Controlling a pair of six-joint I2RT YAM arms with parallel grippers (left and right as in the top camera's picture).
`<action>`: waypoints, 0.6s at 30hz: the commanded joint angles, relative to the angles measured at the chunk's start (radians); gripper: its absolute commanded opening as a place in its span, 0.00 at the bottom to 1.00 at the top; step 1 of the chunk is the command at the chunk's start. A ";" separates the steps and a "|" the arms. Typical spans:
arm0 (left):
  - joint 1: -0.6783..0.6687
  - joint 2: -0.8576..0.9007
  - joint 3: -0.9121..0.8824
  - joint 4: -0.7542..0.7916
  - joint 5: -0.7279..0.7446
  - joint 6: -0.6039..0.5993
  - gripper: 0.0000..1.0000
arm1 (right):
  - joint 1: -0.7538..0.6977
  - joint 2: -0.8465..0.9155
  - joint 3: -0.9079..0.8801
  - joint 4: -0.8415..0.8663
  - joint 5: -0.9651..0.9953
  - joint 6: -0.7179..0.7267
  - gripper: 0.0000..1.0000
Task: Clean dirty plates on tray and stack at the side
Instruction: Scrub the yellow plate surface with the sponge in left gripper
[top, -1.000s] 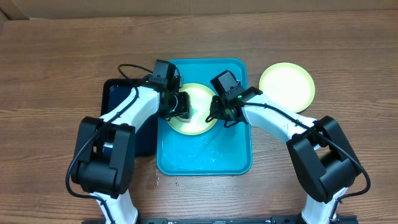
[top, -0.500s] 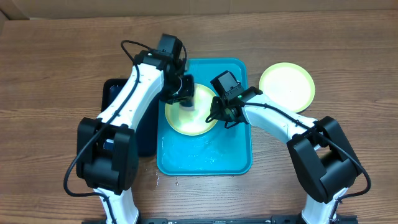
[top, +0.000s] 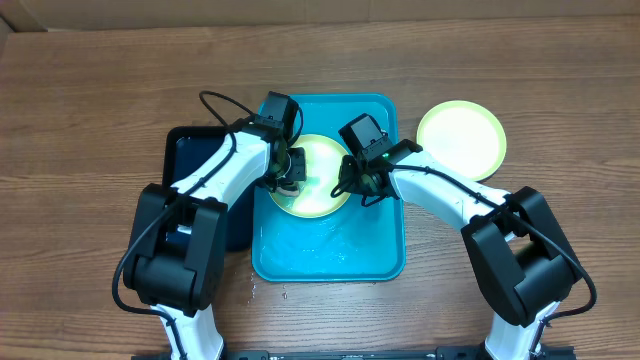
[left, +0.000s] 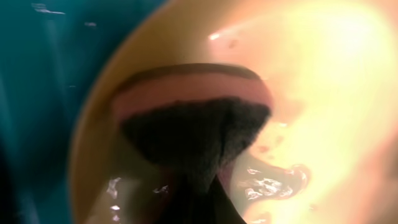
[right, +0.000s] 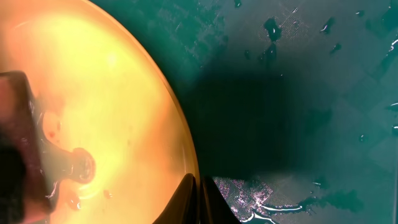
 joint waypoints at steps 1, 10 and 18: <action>-0.011 0.013 -0.029 0.047 0.375 0.052 0.04 | 0.007 -0.005 -0.013 -0.007 0.002 0.001 0.04; 0.062 0.012 0.250 -0.158 0.456 0.051 0.04 | 0.007 -0.005 -0.013 -0.014 0.002 0.000 0.04; 0.005 0.013 0.330 -0.356 0.066 0.053 0.04 | 0.007 -0.006 -0.011 -0.079 -0.030 -0.086 0.04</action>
